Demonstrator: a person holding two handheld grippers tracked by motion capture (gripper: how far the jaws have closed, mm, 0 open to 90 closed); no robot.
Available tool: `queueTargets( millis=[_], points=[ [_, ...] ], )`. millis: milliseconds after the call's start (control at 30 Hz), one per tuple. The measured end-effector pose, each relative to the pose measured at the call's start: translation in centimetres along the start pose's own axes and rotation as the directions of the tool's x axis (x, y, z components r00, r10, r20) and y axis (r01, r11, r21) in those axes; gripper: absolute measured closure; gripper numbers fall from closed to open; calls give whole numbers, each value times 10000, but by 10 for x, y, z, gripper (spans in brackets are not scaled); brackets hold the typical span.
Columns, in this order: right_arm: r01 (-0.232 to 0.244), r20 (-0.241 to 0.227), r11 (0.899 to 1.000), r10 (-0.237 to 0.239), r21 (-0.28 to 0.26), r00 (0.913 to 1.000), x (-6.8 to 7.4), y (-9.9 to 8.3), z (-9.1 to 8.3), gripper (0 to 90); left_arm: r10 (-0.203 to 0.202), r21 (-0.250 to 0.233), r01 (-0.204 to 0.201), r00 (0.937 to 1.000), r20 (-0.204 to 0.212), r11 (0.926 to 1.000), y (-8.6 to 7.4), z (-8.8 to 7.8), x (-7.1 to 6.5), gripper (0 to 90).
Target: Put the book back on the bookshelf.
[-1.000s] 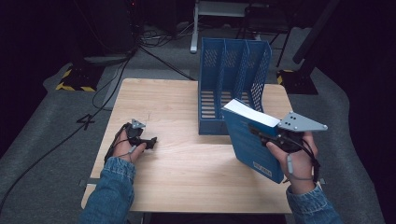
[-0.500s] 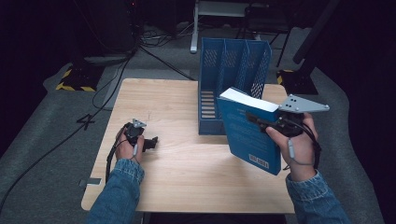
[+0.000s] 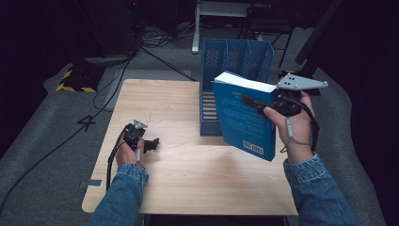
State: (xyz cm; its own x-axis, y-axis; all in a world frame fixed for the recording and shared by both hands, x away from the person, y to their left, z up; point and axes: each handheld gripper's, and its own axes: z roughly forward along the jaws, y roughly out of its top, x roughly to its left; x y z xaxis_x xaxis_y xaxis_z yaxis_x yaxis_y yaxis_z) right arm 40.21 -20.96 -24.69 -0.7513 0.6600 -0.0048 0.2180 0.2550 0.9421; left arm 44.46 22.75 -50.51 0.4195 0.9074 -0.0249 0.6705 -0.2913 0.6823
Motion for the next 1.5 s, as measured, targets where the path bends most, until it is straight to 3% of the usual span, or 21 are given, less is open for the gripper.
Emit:
queueTargets(
  millis=[267, 433, 733, 1167, 1400, 1500],
  points=[
    [-240, -275, 9996, 235, -168, 9993, -10, 23, 16, 613, 14, 14, -14, 10000, 8, 10000, 0, 0, 0, 81],
    [-149, -23, 9994, 149, -313, 9999, -14, 37, 28, 613, 29, 19, -28, 10000, -60, 10000, 0, 0, 0, 77],
    [-688, 183, 9963, 699, -521, 9974, -31, 53, 57, 613, 17, 34, -17, 10000, -40, 10000, 0, 0, 1, 76],
    [-1217, 894, 9924, 1230, -203, 9884, -54, 67, 93, 612, -76, 114, 77, 9999, -107, 9999, 2, 1, 1, 53],
    [-1902, 1188, 9813, 1922, -281, 9741, -70, 71, 111, 612, -158, 159, 160, 9998, -129, 9997, 2, 2, 2, 25],
    [-2528, 1428, 9663, 2571, -478, 9558, -78, 69, 118, 612, -186, 142, 187, 9997, -130, 9997, 2, 2, 2, 24]
  ],
)
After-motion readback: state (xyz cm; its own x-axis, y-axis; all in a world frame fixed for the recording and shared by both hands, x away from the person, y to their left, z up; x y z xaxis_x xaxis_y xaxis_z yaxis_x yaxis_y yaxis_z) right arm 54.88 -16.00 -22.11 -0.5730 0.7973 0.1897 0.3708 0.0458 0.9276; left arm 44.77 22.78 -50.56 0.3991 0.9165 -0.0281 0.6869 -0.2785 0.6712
